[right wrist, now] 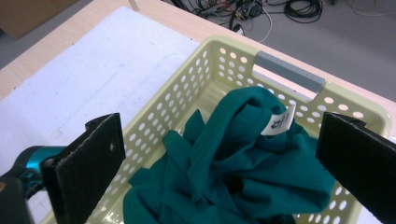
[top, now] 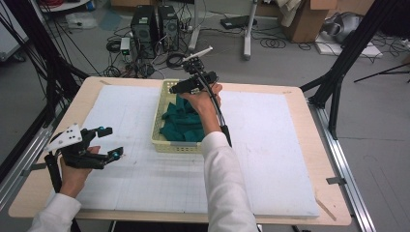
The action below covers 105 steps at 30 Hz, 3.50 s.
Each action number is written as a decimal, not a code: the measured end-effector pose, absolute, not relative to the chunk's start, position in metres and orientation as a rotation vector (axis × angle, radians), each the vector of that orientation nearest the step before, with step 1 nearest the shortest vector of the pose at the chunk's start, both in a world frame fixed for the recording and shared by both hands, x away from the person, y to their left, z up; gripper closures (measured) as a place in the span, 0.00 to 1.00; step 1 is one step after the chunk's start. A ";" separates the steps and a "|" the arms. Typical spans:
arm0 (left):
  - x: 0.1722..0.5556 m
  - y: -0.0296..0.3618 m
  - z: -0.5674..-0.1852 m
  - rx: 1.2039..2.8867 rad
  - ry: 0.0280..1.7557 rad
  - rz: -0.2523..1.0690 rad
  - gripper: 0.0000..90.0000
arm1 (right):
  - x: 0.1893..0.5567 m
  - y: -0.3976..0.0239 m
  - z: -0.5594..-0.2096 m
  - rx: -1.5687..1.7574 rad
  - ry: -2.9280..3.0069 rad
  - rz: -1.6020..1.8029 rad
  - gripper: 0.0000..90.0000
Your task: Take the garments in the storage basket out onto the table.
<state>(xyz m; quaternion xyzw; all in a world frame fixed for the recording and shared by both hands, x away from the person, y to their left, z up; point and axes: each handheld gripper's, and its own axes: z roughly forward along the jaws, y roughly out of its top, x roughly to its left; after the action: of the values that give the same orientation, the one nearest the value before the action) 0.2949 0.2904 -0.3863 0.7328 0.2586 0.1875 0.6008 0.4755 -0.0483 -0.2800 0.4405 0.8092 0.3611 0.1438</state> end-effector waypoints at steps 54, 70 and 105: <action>0.294 0.290 -0.387 1.692 0.585 0.418 0.16 | 0.497 -0.032 -0.387 1.386 2.356 0.836 0.01; 0.294 0.289 -0.386 1.692 0.578 0.417 0.16 | 0.501 -0.026 -0.406 1.416 2.384 0.762 0.01; 0.293 0.288 -0.386 1.683 0.571 0.411 0.16 | 0.501 -0.022 -0.414 1.432 2.351 0.615 0.30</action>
<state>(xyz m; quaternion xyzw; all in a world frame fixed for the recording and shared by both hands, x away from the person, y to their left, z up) 0.2928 0.2881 -0.3862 0.7296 0.2474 0.1782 0.6122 0.5011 -0.0224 -0.4144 0.5013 0.8228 0.2152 0.1597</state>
